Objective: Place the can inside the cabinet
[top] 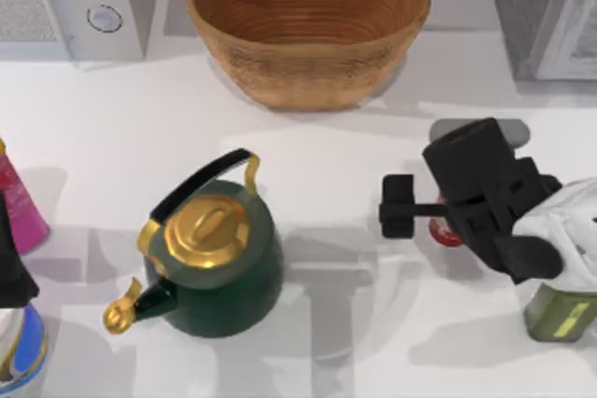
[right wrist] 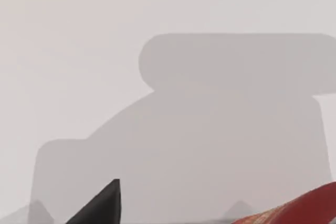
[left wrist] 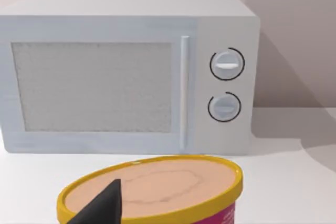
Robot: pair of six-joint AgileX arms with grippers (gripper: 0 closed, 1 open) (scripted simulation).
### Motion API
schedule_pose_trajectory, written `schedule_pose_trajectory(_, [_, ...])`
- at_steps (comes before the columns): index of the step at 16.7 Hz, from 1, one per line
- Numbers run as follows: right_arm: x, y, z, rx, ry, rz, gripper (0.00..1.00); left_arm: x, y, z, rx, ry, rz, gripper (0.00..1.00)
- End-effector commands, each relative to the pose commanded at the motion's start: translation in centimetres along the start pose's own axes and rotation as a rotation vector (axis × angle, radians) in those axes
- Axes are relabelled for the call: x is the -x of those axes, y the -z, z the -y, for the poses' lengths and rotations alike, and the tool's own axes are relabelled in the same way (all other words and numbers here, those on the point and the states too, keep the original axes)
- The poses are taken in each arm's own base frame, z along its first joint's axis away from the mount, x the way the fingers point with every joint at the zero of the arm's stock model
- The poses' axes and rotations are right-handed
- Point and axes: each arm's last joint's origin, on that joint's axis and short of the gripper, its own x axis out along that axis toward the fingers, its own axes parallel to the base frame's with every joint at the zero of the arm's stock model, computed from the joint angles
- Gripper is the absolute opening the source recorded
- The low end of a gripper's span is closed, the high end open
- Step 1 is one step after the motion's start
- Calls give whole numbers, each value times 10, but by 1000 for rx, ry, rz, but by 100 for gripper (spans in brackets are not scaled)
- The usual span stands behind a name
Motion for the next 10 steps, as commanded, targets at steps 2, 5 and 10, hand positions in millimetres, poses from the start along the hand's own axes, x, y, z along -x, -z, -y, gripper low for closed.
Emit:
schedule_pose_trajectory(2, [-3,4,-1,0,1,0,100,0,0,0,0,0,0,100])
schedule_pose_trajectory(5, [-3,4,-1,0,1,0,100,0,0,0,0,0,0,100])
schedule_pose_trajectory(10, [-3,4,-1,0,1,0,62,0,0,0,0,0,0,100])
